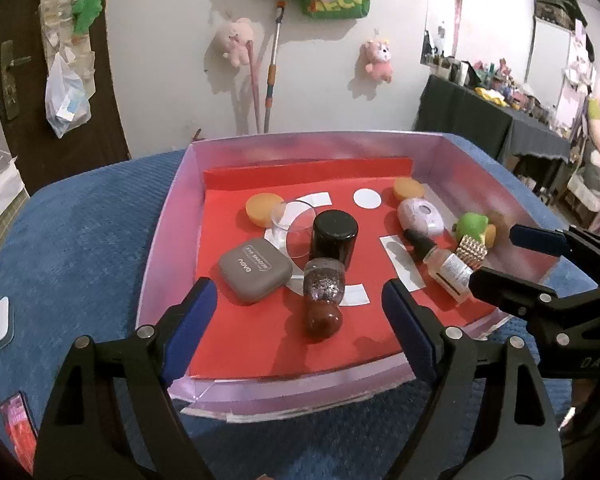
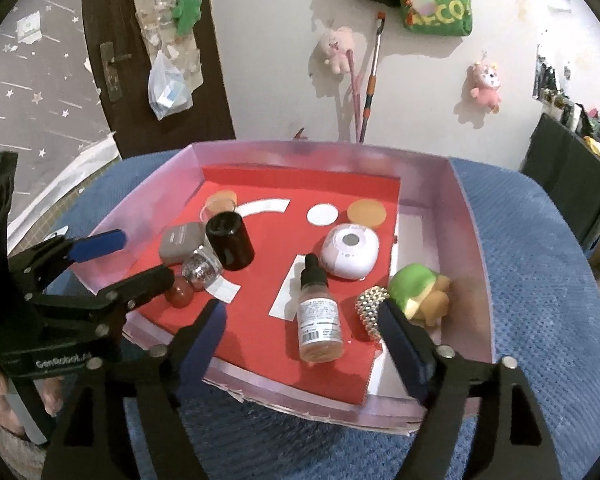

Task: Organize rigid objects
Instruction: 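Open both grippers and withdraw them from the box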

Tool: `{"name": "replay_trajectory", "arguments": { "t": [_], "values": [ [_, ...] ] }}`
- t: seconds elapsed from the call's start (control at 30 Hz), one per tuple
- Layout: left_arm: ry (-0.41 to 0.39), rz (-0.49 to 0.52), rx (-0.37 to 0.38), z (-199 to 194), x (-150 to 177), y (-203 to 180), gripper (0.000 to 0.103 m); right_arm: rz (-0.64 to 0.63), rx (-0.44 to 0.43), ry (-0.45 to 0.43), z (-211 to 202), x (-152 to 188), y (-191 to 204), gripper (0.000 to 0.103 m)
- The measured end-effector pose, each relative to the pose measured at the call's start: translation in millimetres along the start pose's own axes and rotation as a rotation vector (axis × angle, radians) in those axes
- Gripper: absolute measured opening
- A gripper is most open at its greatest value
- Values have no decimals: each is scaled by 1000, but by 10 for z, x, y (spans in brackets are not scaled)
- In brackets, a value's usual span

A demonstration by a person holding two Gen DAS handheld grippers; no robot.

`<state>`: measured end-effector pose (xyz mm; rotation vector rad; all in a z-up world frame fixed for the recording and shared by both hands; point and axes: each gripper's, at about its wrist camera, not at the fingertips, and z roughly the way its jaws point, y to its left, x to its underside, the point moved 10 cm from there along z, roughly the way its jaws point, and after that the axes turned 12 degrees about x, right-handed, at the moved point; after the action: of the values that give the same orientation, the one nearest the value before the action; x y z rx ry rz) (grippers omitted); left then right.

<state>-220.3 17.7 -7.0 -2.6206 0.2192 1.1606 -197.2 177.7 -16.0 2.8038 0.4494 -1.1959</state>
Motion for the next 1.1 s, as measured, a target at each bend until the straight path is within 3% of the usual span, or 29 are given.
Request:
{"name": "replay_trajectory", "arguments": {
  "t": [0.23, 0.37, 1.1],
  "values": [
    [-39, -6, -29, -117, 6, 50, 85, 35, 33, -46, -144, -26, -51, 94],
    [-56, -15, -42, -147, 37, 72, 96, 51, 45, -57, -177, 8, -54, 94],
    [-86, -35, -99, -167, 169, 109, 96, 143, 143, -148, -222, 169, -183, 103]
  ]
}}
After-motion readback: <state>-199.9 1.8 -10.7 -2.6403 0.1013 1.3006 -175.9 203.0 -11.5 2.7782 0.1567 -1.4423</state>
